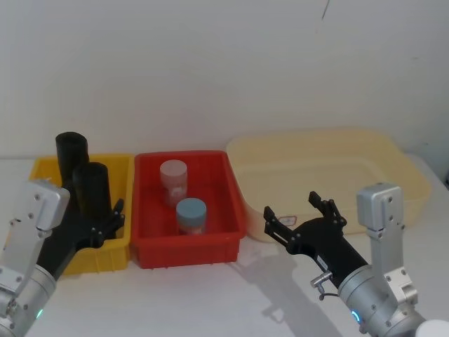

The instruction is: Pick up the garbage bag with the one hand and transfer it to the other hand.

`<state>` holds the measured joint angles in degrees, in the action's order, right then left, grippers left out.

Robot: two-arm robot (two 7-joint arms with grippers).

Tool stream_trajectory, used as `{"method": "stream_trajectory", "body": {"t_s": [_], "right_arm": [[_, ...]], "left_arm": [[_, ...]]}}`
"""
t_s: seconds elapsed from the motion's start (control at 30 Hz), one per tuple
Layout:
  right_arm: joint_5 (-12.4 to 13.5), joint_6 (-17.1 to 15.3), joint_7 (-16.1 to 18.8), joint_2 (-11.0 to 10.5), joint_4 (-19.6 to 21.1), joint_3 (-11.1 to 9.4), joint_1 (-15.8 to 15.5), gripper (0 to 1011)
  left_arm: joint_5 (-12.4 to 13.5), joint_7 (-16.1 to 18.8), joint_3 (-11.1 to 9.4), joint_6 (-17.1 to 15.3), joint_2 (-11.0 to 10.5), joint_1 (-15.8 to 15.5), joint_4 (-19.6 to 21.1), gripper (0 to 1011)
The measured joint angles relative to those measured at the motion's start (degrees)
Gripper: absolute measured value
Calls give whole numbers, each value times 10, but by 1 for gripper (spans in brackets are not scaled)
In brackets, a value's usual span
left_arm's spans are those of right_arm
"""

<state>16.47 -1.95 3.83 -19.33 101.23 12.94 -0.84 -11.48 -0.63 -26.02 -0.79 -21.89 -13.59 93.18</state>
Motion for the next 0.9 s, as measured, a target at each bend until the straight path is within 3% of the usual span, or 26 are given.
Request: {"method": "stream_trajectory", "body": {"t_s": [0.9], "right_arm": [[0,0,0,0,0,0,0,1001]], "left_arm": [[0,0,0,0,0,0,0,1001]]}}
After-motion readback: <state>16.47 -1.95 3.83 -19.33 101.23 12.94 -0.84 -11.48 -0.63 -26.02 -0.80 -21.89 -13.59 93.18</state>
